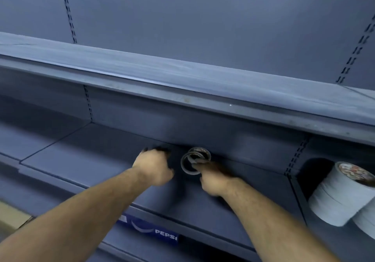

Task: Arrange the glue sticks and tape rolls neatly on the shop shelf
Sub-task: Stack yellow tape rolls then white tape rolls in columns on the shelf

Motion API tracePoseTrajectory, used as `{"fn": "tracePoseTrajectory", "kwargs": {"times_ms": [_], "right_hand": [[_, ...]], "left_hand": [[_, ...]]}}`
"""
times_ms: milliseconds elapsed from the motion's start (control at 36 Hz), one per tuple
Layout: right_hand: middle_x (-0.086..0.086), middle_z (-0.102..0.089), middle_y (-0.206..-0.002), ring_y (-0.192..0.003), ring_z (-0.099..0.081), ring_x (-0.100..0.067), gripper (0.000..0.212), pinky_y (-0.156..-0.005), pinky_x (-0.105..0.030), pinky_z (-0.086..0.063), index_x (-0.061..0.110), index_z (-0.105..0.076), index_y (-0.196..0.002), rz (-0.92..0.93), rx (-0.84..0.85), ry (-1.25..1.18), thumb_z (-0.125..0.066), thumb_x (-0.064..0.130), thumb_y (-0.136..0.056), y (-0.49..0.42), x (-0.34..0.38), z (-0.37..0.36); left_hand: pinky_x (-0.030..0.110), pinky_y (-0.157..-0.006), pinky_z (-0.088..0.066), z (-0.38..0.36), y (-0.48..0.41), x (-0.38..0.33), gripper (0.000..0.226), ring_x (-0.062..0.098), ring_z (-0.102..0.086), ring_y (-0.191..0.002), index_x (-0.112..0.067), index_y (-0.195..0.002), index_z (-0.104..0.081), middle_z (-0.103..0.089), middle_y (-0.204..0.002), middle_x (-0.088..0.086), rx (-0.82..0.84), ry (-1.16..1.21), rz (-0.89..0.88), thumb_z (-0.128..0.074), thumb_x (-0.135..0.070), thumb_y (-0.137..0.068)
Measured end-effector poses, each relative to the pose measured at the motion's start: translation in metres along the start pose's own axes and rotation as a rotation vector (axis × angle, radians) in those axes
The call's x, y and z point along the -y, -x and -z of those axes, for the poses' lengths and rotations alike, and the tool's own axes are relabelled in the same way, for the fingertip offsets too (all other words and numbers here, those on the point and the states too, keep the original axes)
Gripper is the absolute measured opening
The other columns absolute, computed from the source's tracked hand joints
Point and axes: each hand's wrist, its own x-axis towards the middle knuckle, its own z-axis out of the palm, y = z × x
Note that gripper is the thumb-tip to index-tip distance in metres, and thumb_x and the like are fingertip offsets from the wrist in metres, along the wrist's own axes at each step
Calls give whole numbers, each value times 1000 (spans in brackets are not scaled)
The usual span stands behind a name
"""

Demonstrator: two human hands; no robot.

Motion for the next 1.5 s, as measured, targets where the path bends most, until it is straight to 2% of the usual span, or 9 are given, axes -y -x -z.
{"fn": "tracePoseTrajectory", "kwargs": {"times_ms": [56,167,333,639,889,1167,1306,1417,1500], "right_hand": [[12,-15,-166,-151,-20,-21,67,-122,-27,-18,32,-34,-155,39,56,22,-52,8,-95,-10,1,-6],[-1,-45,-149,-132,-46,-28,46,-106,-31,-39,24,-50,-140,-3,81,106,-52,12,-95,-11,0,-11],[-5,-59,-136,-121,-57,-30,35,-93,-35,-50,17,-57,-132,-179,-8,124,-44,12,-100,-9,-26,-15],[-5,-68,-108,-74,-52,-15,19,-56,-26,-40,14,-62,-89,-439,51,158,-48,18,-101,16,-54,-7],[-9,-67,-121,-108,-65,-25,26,-90,-36,-57,9,-69,-115,-482,63,124,-60,0,-92,5,-46,-4],[-10,-65,-125,-113,-63,-29,33,-95,-39,-55,8,-66,-118,-457,61,176,-54,-3,-89,-1,-39,6],[-10,-64,-126,-114,-62,-30,35,-95,-38,-54,8,-66,-118,-451,58,188,-56,-5,-87,-3,-35,8],[-11,-64,-128,-115,-62,-30,37,-96,-37,-54,7,-65,-120,-458,54,186,-56,-6,-87,-4,-33,8],[-11,-63,-129,-117,-61,-31,37,-98,-39,-53,6,-65,-121,-456,61,186,-55,-6,-87,-3,-32,8]], "left_hand": [[31,-112,-28,3,-5,2,53,21,-49,-129,-26,-136,-52,-53,-143,-3,-23,-5,17,-55,-45,-87],[30,-110,-33,-2,-15,-1,54,21,-46,-133,-27,-139,-50,-50,-147,-3,-8,-12,7,-55,-46,-89],[33,-104,-44,-17,-43,-23,62,25,-52,-127,-27,-138,-50,-53,-143,1,96,-26,-68,-58,-46,-79],[32,-112,-37,-51,-93,-56,64,25,-48,-134,-26,-146,-46,-50,-149,4,85,-33,-359,-53,-13,-83],[29,-87,-48,-52,-114,-55,34,28,-64,-110,-20,-110,-67,-69,-119,4,-58,-122,-466,-52,-10,-81],[30,-94,-45,-40,-129,-64,39,27,-60,-115,-22,-126,-59,-64,-125,1,-95,-192,-498,-55,-14,-88],[26,-71,-39,-32,-125,-56,8,26,-63,-99,-21,-87,-55,-67,-104,2,-55,-105,-496,-55,-14,-83],[30,-90,-47,-37,-125,-51,25,26,-61,-111,-18,-111,-63,-66,-119,2,-50,-132,-477,-58,-20,-86],[29,-86,-48,-37,-121,-51,24,26,-63,-108,-17,-111,-65,-67,-116,2,-43,-200,-484,-56,-19,-88]]}}
